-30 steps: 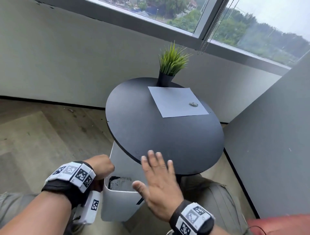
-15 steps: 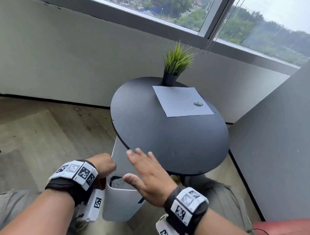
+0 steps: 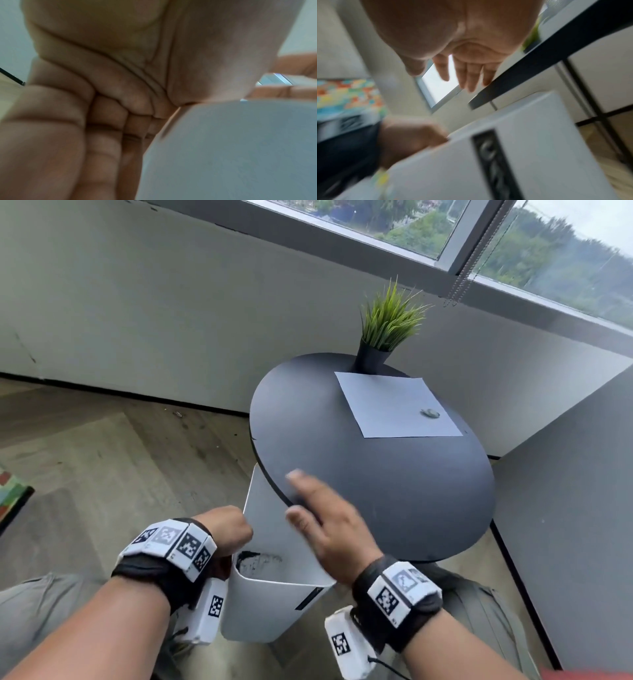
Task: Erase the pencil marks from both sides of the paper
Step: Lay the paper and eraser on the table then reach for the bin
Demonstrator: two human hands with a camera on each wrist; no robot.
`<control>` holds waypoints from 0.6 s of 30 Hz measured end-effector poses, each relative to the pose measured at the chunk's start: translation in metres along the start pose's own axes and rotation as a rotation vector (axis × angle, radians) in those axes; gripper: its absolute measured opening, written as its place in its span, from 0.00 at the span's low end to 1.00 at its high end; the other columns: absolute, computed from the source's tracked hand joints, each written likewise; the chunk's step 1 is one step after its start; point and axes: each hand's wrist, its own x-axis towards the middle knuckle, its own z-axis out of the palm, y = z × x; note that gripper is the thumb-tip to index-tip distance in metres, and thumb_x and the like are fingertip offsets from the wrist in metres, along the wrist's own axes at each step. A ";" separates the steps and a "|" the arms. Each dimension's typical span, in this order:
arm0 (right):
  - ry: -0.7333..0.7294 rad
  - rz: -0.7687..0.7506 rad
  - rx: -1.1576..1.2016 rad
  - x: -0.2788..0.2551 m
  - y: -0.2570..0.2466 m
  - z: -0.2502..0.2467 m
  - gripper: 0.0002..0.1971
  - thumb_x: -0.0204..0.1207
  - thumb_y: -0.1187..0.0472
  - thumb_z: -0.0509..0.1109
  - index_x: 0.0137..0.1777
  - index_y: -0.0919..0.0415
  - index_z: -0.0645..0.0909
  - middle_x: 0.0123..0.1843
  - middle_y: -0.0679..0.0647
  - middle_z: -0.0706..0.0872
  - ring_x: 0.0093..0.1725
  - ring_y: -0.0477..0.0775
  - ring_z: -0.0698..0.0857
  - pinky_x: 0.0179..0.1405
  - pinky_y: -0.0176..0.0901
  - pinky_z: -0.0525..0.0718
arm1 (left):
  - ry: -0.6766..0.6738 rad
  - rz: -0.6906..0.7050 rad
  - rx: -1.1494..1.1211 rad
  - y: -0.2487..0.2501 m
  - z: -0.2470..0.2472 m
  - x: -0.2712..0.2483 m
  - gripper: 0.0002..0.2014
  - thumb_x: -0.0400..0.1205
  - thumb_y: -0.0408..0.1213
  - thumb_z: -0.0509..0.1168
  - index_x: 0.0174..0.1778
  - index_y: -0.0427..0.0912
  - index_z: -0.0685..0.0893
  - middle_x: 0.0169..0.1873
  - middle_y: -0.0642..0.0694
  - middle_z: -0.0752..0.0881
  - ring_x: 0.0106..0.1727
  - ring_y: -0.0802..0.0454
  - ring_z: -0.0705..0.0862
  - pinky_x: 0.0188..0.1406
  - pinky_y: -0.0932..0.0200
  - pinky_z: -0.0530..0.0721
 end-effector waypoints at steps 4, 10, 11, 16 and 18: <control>-0.088 0.530 -0.294 0.008 0.014 0.002 0.35 0.83 0.32 0.46 0.87 0.44 0.48 0.89 0.49 0.40 0.87 0.54 0.37 0.84 0.64 0.36 | 0.022 -0.031 0.051 -0.004 0.002 -0.002 0.16 0.88 0.38 0.56 0.62 0.33 0.85 0.62 0.37 0.85 0.65 0.42 0.83 0.47 0.60 0.75; 0.004 0.044 0.135 0.030 -0.010 0.009 0.24 0.84 0.44 0.64 0.79 0.48 0.74 0.76 0.47 0.80 0.77 0.45 0.75 0.82 0.54 0.65 | 0.011 -0.005 0.091 -0.007 -0.003 -0.005 0.15 0.85 0.34 0.57 0.57 0.30 0.85 0.58 0.32 0.85 0.56 0.39 0.84 0.42 0.61 0.74; 0.078 0.162 0.057 0.040 -0.004 0.009 0.28 0.84 0.44 0.63 0.82 0.49 0.69 0.81 0.50 0.74 0.80 0.49 0.70 0.83 0.57 0.64 | 0.006 -0.012 0.087 -0.008 -0.003 -0.005 0.15 0.85 0.34 0.57 0.56 0.29 0.85 0.56 0.32 0.85 0.53 0.39 0.83 0.41 0.61 0.74; -0.304 0.189 -0.395 0.033 -0.023 0.028 0.37 0.83 0.34 0.53 0.88 0.47 0.48 0.89 0.50 0.39 0.87 0.55 0.35 0.83 0.67 0.37 | -0.009 -0.006 0.069 -0.010 -0.007 -0.004 0.15 0.85 0.35 0.57 0.59 0.32 0.85 0.59 0.34 0.86 0.60 0.39 0.85 0.44 0.60 0.76; -0.345 -0.059 -0.153 0.020 -0.033 0.020 0.28 0.84 0.38 0.59 0.83 0.44 0.66 0.87 0.46 0.62 0.87 0.47 0.53 0.86 0.58 0.42 | -0.013 0.000 0.062 -0.011 -0.007 -0.003 0.16 0.84 0.34 0.57 0.61 0.32 0.84 0.56 0.34 0.86 0.56 0.39 0.87 0.40 0.61 0.78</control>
